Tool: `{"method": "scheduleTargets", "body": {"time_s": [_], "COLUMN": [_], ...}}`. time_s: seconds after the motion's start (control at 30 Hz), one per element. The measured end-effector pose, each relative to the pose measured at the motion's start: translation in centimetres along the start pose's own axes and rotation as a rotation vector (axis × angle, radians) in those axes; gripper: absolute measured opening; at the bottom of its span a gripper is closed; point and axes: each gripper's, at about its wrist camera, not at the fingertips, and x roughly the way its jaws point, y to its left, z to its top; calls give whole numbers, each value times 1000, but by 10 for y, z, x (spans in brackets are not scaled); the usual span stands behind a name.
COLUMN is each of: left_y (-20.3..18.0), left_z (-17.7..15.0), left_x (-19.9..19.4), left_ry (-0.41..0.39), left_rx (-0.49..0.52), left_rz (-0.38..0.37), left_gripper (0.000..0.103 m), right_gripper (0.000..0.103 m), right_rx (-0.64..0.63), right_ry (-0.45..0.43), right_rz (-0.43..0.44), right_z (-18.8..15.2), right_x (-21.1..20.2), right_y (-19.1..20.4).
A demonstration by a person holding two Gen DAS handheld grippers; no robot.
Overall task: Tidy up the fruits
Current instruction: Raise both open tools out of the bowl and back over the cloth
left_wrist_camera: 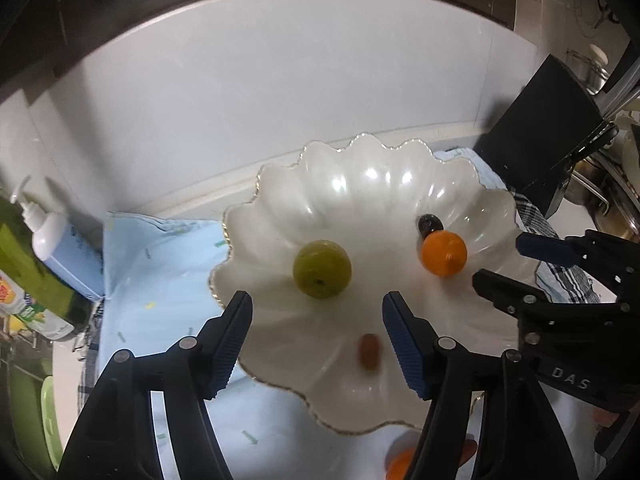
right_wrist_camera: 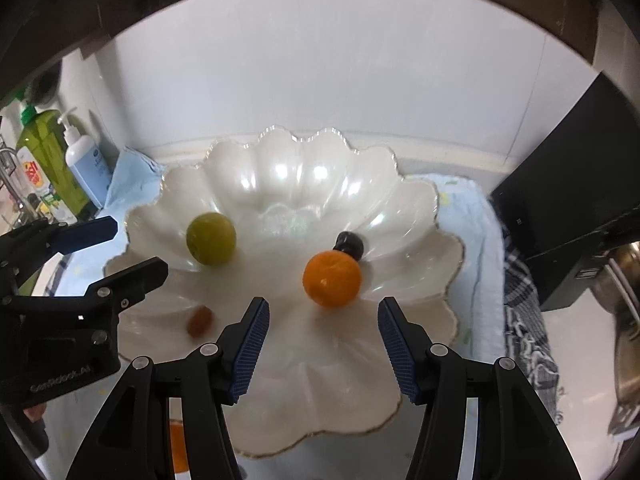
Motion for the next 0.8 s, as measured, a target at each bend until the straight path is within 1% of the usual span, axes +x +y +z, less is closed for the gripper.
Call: {"method": "scheduleTargets", "body": {"time_s": [0.13,0.23,0.43,0.57,0.7,0.8], "left_y": [1,2,0,-3,-8,-12], "left_z": [-3,-5,-9,-14,-21,-26], "left_x": [-20,-35,-70,-94,-120,-135], "left_ry": [-46,-79,-145,-183,-231,-266], "left_rx": [13,17,23,37,63,86], "left_rz": [29,32,16,-6,-22,-30], "left_gripper": [72,74,78,78,79,82], "right_gripper": [58,58,58,58,58,58], "right_rx": [-4,6,29,34,46,59], "right_ry": [-46,-89,-178,-231,-278,-309], "right_rz": [-17,-22,-32,-41,-41,-43], "right_z": [-3,-5,-10,-16,-27,-35], "right_x": [-21,-39,-76,-101,-123,-140], "right_y": [4,6,9,12,15,17]}}
